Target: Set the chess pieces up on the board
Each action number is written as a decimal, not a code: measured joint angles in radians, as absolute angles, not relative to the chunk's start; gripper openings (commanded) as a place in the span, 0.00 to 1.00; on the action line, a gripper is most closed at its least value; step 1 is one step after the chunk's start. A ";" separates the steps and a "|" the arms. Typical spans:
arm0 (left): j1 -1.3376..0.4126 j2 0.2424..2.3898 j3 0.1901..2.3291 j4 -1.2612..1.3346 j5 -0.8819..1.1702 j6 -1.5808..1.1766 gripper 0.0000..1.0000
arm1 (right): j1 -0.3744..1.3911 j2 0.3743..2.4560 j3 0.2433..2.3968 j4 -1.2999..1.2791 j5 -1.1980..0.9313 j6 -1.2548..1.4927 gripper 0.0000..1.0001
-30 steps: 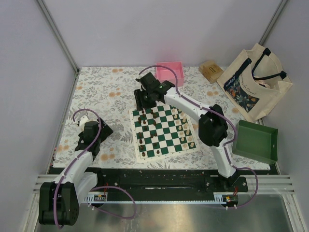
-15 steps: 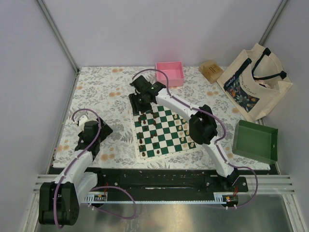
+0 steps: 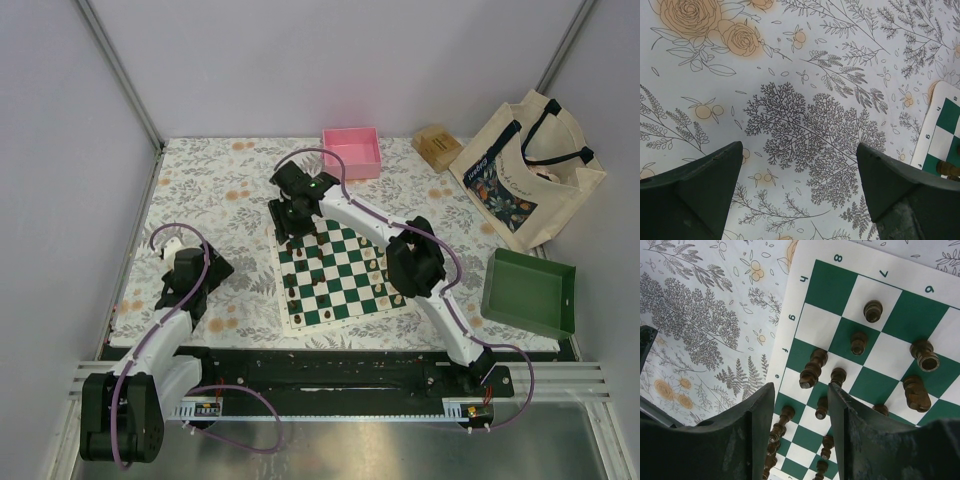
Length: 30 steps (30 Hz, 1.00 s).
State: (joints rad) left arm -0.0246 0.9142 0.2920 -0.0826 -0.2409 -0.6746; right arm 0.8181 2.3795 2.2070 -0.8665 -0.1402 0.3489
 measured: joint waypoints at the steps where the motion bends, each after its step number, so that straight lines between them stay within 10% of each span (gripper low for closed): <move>1: -0.025 0.916 0.295 -0.082 -0.241 -0.674 0.99 | 0.818 2.384 2.209 -0.867 -0.140 0.349 0.55; 30: -0.025 0.927 0.297 -0.082 -0.241 -0.675 0.99 | 0.820 2.455 2.285 -0.912 -0.124 0.345 0.49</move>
